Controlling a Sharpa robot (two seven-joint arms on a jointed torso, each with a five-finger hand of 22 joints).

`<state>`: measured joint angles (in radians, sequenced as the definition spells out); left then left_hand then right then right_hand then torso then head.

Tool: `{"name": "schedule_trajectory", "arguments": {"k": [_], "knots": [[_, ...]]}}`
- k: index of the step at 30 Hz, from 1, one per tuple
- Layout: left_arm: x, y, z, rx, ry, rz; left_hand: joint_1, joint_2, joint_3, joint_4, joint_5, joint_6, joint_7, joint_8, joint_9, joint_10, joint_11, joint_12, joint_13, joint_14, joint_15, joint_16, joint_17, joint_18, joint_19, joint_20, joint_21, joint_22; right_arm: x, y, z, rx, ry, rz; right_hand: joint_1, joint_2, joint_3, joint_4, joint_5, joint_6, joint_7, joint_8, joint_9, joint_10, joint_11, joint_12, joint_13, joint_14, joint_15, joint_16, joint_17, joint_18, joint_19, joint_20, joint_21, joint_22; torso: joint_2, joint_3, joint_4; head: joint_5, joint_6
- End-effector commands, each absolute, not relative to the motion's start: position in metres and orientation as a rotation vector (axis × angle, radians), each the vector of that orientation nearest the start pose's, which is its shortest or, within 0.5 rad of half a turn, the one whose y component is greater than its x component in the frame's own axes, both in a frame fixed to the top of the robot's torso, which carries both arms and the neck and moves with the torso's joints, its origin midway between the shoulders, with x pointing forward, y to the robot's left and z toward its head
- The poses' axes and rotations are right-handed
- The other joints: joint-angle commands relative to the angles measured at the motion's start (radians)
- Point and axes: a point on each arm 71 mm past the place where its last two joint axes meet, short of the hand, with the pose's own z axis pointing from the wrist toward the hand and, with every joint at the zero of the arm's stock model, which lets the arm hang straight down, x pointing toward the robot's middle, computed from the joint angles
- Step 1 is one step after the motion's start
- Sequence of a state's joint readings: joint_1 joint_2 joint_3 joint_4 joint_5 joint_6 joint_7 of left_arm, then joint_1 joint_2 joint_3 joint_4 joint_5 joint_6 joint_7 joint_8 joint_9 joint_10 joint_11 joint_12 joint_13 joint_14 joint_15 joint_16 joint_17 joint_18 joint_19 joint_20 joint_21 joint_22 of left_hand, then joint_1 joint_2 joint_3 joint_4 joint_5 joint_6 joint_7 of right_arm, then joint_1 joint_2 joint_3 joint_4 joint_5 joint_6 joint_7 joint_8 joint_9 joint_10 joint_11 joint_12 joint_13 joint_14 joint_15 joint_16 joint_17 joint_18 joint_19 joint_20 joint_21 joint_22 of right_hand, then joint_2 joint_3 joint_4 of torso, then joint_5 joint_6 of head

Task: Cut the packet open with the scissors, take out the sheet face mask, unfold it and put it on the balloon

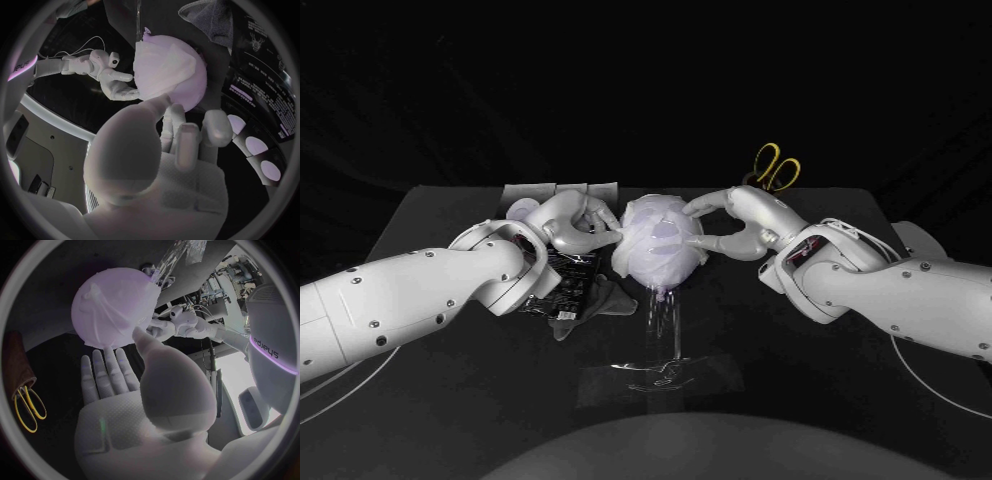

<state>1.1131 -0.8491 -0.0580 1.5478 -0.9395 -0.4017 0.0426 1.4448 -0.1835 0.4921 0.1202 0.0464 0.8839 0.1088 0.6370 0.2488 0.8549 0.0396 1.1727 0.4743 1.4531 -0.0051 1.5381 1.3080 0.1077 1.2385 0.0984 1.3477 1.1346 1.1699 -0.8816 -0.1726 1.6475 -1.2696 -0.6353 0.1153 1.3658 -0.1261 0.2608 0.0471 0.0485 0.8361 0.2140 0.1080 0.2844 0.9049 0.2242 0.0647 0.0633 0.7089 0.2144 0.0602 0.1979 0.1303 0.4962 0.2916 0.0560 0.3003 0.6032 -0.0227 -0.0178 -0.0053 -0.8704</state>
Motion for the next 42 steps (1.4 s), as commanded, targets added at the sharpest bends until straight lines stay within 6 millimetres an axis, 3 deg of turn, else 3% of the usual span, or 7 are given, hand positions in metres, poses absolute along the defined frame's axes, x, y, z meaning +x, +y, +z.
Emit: {"name": "schedule_trajectory", "arguments": {"k": [1, 5, 9, 21, 28, 33, 42], "knots": [[0.461, 0.196, -0.225, -0.330, 1.750, -1.011, 0.001, 0.024, 0.019, 0.005, 0.002, 0.019, -0.004, 0.004, -0.002, 0.009, -0.002, -0.003, 0.000, 0.004, -0.008, 0.006, 0.052, -0.009, 0.008, -0.004, 0.007, 0.005, 0.432, -0.182, -0.211, -0.060, 1.495, 0.947, 0.009, -0.001, -0.007, 0.000, 0.001, 0.008, 0.052, 0.005, -0.002, 0.003, 0.001, -0.002, 0.000, -0.006, -0.002, -0.003, -0.001, 0.014, -0.003, 0.000, -0.003, -0.001, 0.000, -0.0001, -0.0002, 0.000, -0.001], [0.461, 0.196, -0.224, -0.340, 1.734, -1.026, 0.000, 0.054, 0.039, 0.013, 0.002, 0.025, -0.007, 0.004, -0.004, 0.019, -0.007, -0.009, -0.001, 0.007, -0.013, 0.006, 0.055, -0.010, 0.011, -0.009, 0.010, 0.011, 0.432, -0.182, -0.211, -0.060, 1.495, 0.947, 0.009, -0.001, -0.007, 0.000, 0.001, 0.008, 0.052, 0.005, -0.002, 0.003, 0.001, -0.002, 0.000, -0.006, -0.002, -0.003, -0.001, 0.014, -0.003, 0.000, -0.003, -0.001, 0.000, -0.0001, -0.0007, 0.000, -0.001], [0.461, 0.195, -0.223, -0.350, 1.718, -1.043, 0.001, 0.068, 0.054, 0.015, 0.002, 0.017, -0.007, 0.006, -0.002, 0.032, -0.009, -0.016, -0.004, 0.013, -0.016, 0.007, 0.066, -0.012, 0.018, -0.013, 0.015, 0.020, 0.432, -0.182, -0.211, -0.060, 1.496, 0.947, 0.009, -0.001, -0.007, 0.000, 0.001, 0.008, 0.052, 0.005, -0.002, 0.003, 0.001, -0.002, 0.000, -0.006, -0.002, -0.003, -0.001, 0.014, -0.003, 0.000, -0.003, -0.001, 0.001, 0.0000, -0.0004, 0.001, -0.002], [0.461, 0.198, -0.222, -0.425, 1.692, -1.076, 0.001, 0.078, 0.093, 0.012, 0.002, 0.015, -0.009, 0.022, 0.010, 0.095, -0.013, 0.014, 0.079, 0.023, -0.020, 0.009, 0.083, -0.014, 0.025, -0.018, 0.023, 0.033, 0.432, -0.182, -0.212, -0.059, 1.498, 0.947, 0.009, -0.001, -0.007, 0.000, 0.001, 0.008, 0.052, 0.005, -0.002, 0.003, 0.001, -0.002, 0.000, -0.006, -0.002, -0.003, -0.001, 0.014, -0.003, 0.000, -0.003, -0.001, 0.000, 0.0002, -0.0004, 0.001, -0.002], [0.463, 0.204, -0.222, -0.471, 1.680, -1.066, -0.014, 0.064, 0.152, -0.001, 0.002, 0.013, -0.009, 0.036, 0.025, 0.105, -0.015, 0.028, 0.111, 0.029, -0.022, 0.011, 0.094, -0.017, 0.033, -0.021, 0.032, 0.047, 0.432, -0.182, -0.212, -0.058, 1.500, 0.947, 0.009, -0.001, -0.007, 0.000, 0.001, 0.008, 0.052, 0.005, -0.002, 0.003, 0.001, -0.002, 0.000, -0.006, -0.002, -0.003, -0.001, 0.014, -0.003, 0.000, -0.003, -0.001, 0.000, -0.0001, -0.0006, 0.002, -0.002], [0.465, 0.208, -0.223, -0.505, 1.674, -1.053, -0.048, 0.041, 0.239, -0.032, 0.003, 0.014, -0.008, 0.047, 0.039, 0.111, -0.014, 0.039, 0.136, 0.035, -0.022, 0.012, 0.104, -0.019, 0.040, -0.023, 0.042, 0.062, 0.432, -0.182, -0.212, -0.058, 1.501, 0.946, 0.009, -0.001, -0.007, 0.000, 0.001, 0.008, 0.052, 0.005, -0.002, 0.003, 0.001, -0.002, 0.000, -0.006, -0.002, -0.003, -0.001, 0.014, -0.003, 0.000, -0.003, -0.001, 0.000, 0.0000, -0.0001, 0.002, 0.000], [0.466, 0.212, -0.226, -0.533, 1.703, -1.021, -0.089, 0.016, 0.319, -0.074, 0.003, 0.020, -0.009, 0.055, 0.052, 0.123, -0.016, 0.047, 0.161, 0.042, -0.024, 0.014, 0.117, -0.021, 0.045, -0.025, 0.052, 0.075, 0.432, -0.182, -0.213, -0.057, 1.504, 0.945, 0.009, 0.001, -0.009, 0.001, 0.001, 0.009, 0.052, 0.005, -0.002, 0.004, 0.001, -0.002, 0.000, -0.010, -0.001, -0.003, -0.003, 0.013, -0.003, 0.000, -0.003, -0.003, -0.001, 0.0000, -0.0003, 0.003, 0.000]]}}
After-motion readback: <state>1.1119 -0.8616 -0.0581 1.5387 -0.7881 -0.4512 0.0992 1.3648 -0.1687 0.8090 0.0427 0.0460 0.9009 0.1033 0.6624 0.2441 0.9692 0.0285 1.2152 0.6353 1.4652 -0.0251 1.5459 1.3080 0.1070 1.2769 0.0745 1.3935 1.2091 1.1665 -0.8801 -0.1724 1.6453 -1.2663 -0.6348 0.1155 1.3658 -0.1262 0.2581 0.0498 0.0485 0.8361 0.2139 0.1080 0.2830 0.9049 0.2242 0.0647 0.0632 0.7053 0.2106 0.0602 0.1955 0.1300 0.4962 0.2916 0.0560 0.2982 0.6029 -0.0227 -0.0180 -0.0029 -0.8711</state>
